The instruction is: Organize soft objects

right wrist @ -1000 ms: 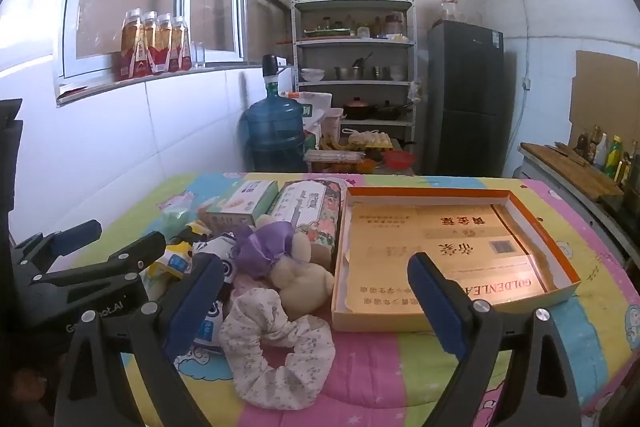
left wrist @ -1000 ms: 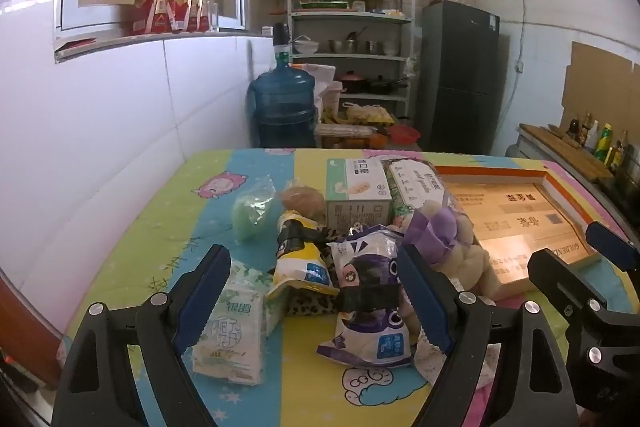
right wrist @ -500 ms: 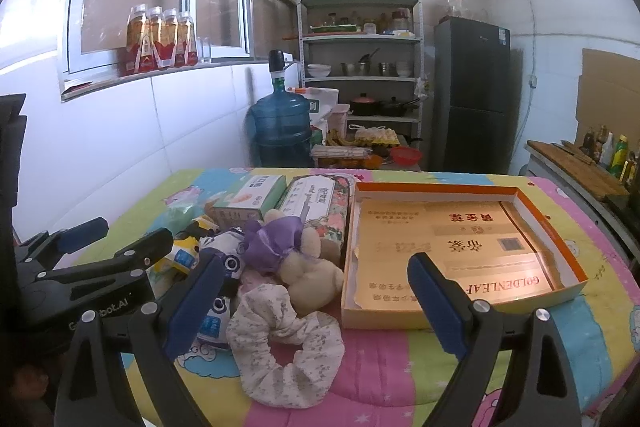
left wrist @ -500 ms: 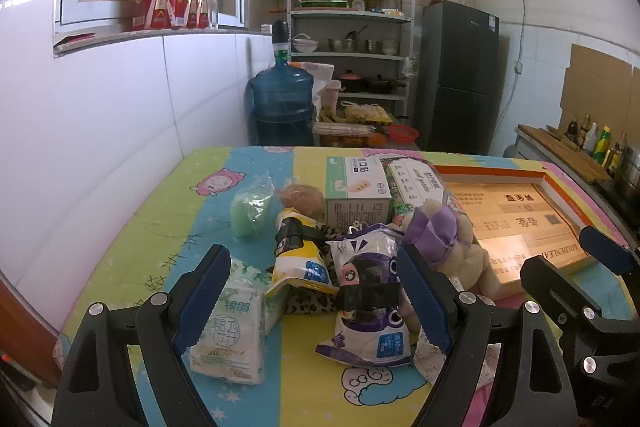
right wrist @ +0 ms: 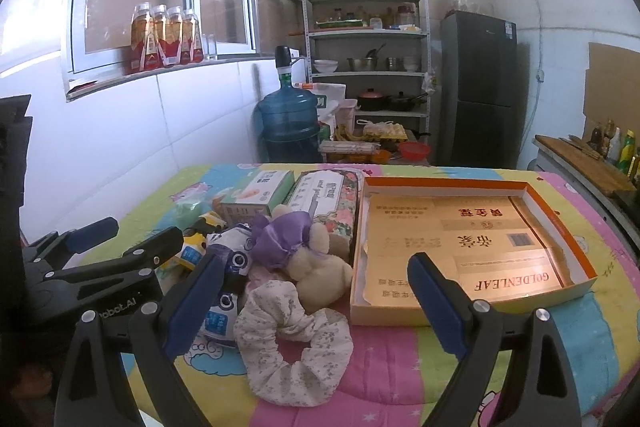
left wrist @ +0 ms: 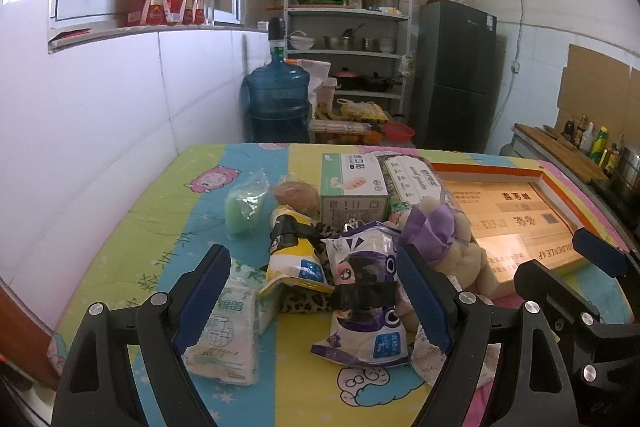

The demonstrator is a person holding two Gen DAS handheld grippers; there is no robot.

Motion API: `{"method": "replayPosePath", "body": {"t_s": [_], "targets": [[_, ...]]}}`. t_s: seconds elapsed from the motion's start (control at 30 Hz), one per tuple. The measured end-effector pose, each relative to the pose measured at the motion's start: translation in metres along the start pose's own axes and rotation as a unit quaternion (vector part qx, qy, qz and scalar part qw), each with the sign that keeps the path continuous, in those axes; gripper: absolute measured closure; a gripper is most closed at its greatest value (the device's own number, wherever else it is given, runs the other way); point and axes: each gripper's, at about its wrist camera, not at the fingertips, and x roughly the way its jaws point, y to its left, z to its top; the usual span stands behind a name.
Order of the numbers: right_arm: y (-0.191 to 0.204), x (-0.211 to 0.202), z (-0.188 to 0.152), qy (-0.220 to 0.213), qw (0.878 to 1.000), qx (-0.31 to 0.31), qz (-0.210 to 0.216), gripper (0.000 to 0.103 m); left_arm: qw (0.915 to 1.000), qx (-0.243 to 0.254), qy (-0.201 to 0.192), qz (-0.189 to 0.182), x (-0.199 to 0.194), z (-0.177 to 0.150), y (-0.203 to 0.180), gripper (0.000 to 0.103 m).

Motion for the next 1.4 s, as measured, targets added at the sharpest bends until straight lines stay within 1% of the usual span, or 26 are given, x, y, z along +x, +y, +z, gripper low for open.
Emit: {"method": "replayPosePath", "body": {"t_s": [0.53, 0.6, 0.7, 0.83, 1.0, 1.1, 1.23, 1.4], "targets": [[0.001, 0.004, -0.001, 0.009, 0.999, -0.004, 0.032, 0.010, 0.9999, -0.009, 0.002, -0.005, 0.004, 0.001, 0.004, 0.017], [0.001, 0.004, 0.001, 0.010, 0.999, -0.017, 0.041, 0.010, 0.9999, -0.010, 0.003, -0.004, 0.005, 0.000, 0.006, 0.017], [-0.001, 0.004, 0.003, 0.010, 0.997, -0.055, 0.054, 0.010, 0.9999, -0.012, 0.003, -0.005, 0.006, 0.000, 0.010, 0.017], [-0.014, 0.008, 0.002, 0.036, 0.994, -0.066, 0.085, 0.010, 0.9998, -0.020, -0.007, -0.008, 0.003, 0.000, 0.025, 0.017], [-0.012, 0.008, -0.011, 0.055, 0.991, -0.080, 0.087, 0.010, 0.9994, -0.031, -0.016, 0.003, 0.002, -0.005, 0.050, 0.017], [-0.006, 0.011, -0.020, 0.065, 0.990, -0.087, 0.090, 0.010, 0.9994, -0.032, -0.014, 0.002, 0.002, -0.011, 0.061, 0.017], [-0.002, 0.024, -0.029, 0.086, 0.989, -0.092, 0.081, 0.010, 0.9997, -0.022, 0.001, -0.005, 0.005, -0.026, 0.074, 0.017], [-0.011, 0.038, -0.031, 0.098, 0.990, -0.069, 0.077, 0.011, 0.9992, -0.017, 0.020, -0.029, 0.011, -0.040, 0.080, 0.017]]}}
